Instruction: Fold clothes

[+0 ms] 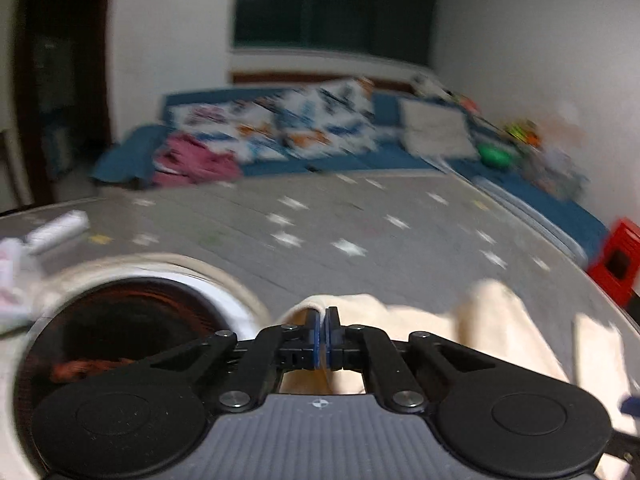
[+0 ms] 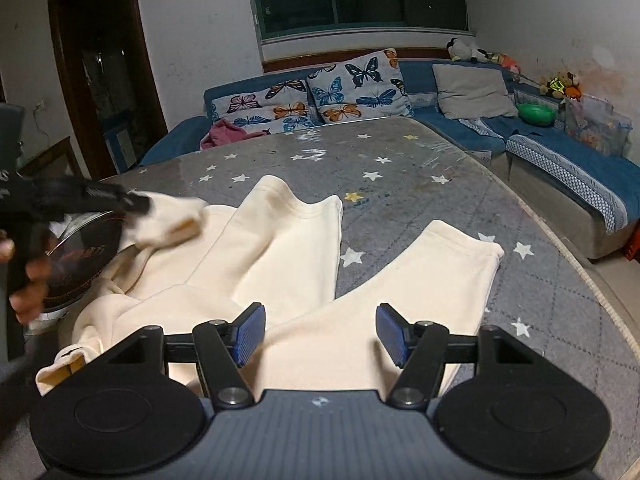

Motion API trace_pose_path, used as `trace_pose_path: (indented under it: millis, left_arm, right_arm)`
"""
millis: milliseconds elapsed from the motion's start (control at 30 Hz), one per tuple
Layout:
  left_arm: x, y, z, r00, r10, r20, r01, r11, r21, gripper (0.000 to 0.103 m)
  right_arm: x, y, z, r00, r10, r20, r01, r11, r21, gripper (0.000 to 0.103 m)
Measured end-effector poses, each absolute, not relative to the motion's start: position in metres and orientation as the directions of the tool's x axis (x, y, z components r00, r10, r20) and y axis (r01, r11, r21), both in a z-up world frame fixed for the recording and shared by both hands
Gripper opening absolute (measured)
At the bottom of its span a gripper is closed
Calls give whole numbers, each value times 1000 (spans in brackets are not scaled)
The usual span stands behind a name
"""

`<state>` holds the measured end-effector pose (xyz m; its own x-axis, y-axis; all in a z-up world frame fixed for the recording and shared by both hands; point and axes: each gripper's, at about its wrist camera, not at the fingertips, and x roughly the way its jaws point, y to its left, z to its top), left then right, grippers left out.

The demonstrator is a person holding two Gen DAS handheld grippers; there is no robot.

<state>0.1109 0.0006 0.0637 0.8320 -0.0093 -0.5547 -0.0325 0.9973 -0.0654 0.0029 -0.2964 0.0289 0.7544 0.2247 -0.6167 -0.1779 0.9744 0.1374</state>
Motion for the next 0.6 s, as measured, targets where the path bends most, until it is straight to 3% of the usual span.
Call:
trace_pose_path:
  millis: [233,600]
  left_arm:
    - [76,74,82,832,239,-501,-283,959,-11,2]
    - [-14,158,67,695,473,-542,-524,849,68,2]
  right_arm:
    - [4,-291,28,750,230,-621,-195,973,125,68]
    - [1,-283,22,738,217,-639,-211,974,87,76]
